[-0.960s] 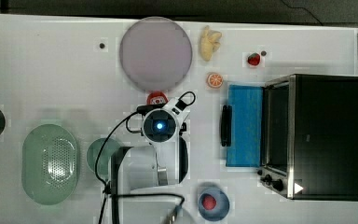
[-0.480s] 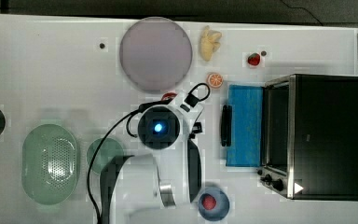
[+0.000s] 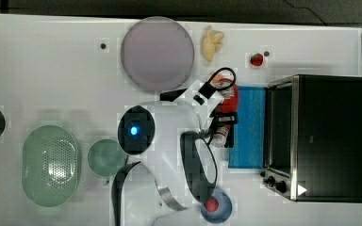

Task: Pick Ketchup from the table and place in oven.

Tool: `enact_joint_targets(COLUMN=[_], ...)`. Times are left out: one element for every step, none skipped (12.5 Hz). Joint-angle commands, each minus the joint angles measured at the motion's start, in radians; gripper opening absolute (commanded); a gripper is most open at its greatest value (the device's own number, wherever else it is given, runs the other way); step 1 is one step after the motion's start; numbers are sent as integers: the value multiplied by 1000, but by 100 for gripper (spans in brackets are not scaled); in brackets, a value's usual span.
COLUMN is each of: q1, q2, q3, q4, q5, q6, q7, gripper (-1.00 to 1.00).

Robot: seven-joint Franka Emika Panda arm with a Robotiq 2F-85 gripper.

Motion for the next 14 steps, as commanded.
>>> enact_joint_targets(q1=[-28,-35,-40,-43,-43,-43,-44,-44,-44,-44,-45,-45,-46,-46], q2=[108,151,197,247,298,350,398,443,484,522,558,587,610,632], q3=[-17,-30,-42,-51,-61,-69,-79,-91,-104,-122,-138,-153,-163,-173], q4=[-34,-32,-27,-18,-3,16,37,59,82,105,128,154,176,191], q5=[-143,-188,-223,-256,-293,-340,-391,-440,-486,-523,-547,-566,-588,-605], q6=[-40,-39,-40,-39,-40,-41,-41,-42,-42,-42,-41,-41,-41,-41], q7=[263,295,330,377,430,483,537,588,637,677,708,735,738,738], gripper=[21,21,21,21,21,21,21,21,21,21,21,21,21,21])
